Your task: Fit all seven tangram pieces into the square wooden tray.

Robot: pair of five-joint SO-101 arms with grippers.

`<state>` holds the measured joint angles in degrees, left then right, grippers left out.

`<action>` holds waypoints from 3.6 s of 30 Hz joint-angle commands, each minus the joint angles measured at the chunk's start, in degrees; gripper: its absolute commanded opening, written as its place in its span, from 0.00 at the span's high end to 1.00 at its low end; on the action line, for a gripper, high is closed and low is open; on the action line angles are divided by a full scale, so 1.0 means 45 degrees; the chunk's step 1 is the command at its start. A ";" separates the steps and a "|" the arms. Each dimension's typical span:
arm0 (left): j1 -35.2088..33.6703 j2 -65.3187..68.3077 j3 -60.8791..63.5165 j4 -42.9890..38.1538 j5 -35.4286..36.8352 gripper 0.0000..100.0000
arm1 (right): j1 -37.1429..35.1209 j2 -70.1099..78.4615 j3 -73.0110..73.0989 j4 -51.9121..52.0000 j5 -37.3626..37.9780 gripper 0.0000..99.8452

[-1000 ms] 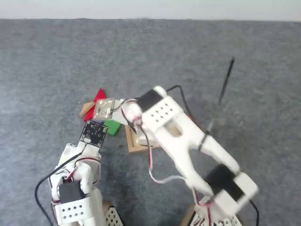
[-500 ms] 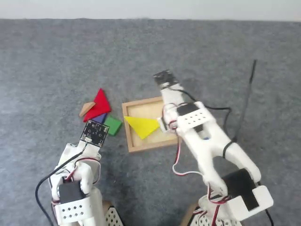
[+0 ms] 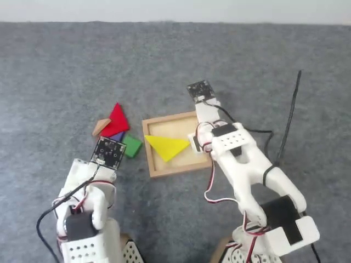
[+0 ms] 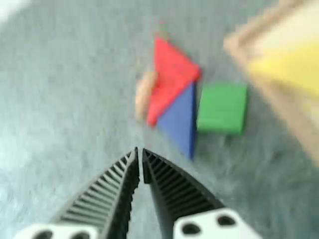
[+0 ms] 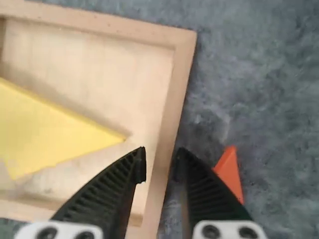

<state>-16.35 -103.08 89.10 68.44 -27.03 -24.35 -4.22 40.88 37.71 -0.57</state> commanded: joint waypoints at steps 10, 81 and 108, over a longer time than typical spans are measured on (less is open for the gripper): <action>0.4943 0.7404 -0.3233 -0.2950 0.2559 0.98 | 0.0615 -0.0420 -0.0274 0.0147 -0.0117 0.96; 0.4298 1.4906 -0.7101 -0.4532 0.7267 0.99 | 0.0557 -0.3604 0.1485 0.0928 0.0567 0.99; -0.0899 1.1643 -0.4562 -0.6212 0.7971 0.99 | -0.2628 -0.0127 0.0176 -0.1006 -0.0059 0.99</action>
<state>-20.04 -50.15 70.46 42.59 8.57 -36.84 -4.48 44.92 35.16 -0.48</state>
